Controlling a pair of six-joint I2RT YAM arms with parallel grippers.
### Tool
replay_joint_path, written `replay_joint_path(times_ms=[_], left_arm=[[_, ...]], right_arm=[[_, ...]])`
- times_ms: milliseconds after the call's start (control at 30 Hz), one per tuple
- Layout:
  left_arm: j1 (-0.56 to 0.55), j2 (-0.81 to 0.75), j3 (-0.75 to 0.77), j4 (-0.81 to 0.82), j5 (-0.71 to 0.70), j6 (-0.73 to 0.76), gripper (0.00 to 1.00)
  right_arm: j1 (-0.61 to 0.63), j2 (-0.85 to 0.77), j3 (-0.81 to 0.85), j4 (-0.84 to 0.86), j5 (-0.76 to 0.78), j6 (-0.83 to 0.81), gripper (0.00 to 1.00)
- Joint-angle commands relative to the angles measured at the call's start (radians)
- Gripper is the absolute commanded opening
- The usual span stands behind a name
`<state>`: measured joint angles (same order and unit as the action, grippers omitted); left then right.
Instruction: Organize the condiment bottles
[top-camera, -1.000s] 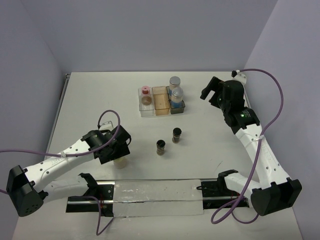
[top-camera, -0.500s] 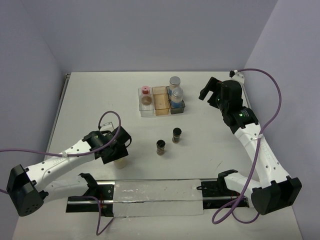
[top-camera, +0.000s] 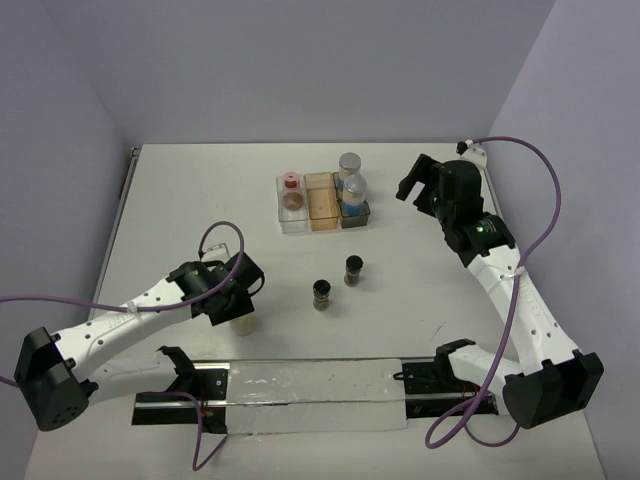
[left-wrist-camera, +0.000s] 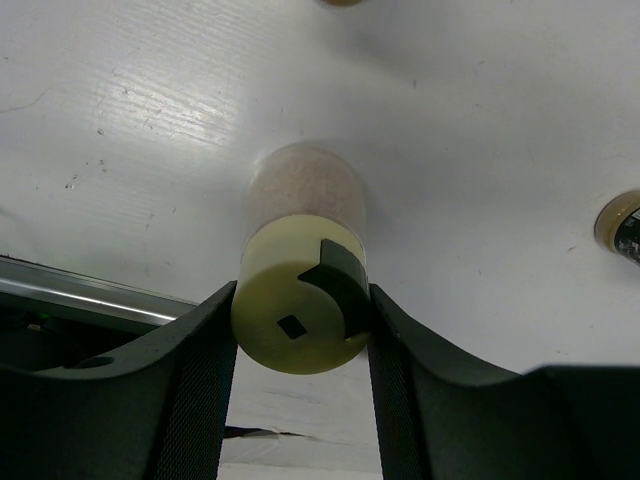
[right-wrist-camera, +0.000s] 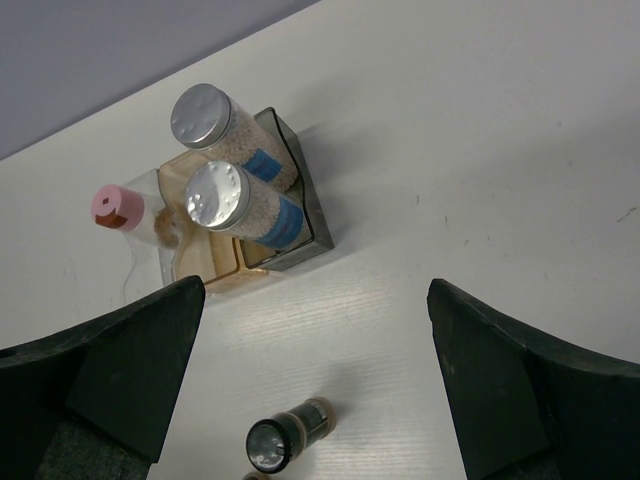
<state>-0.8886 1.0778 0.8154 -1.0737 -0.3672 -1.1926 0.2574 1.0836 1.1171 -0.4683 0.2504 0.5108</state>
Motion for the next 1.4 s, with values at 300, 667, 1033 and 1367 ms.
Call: replay_joint_path(times_ms=[300,667,1033,1367], left_arm=[[-0.006,0.186,0.328,0.034,-0.107,0.225,0.1],[0.103,0.641,0.953,0.011,-0.174,0.482,0.1],[0.201,0.87,1.22,0.121,-0.098,0.593,0.1],[0.234,1.006,1.278,0.165,-0.026,0.618,0.1]], right_arm=[[0.014,-0.01,0.046,-0.006,0.043,0.012,1.0],[0.014,-0.032,0.037,-0.013,0.089,-0.004,1.0],[0.014,-0.017,0.038,-0.01,0.099,-0.011,1.0],[0.013,-0.009,0.04,-0.019,0.105,-0.014,1.0]])
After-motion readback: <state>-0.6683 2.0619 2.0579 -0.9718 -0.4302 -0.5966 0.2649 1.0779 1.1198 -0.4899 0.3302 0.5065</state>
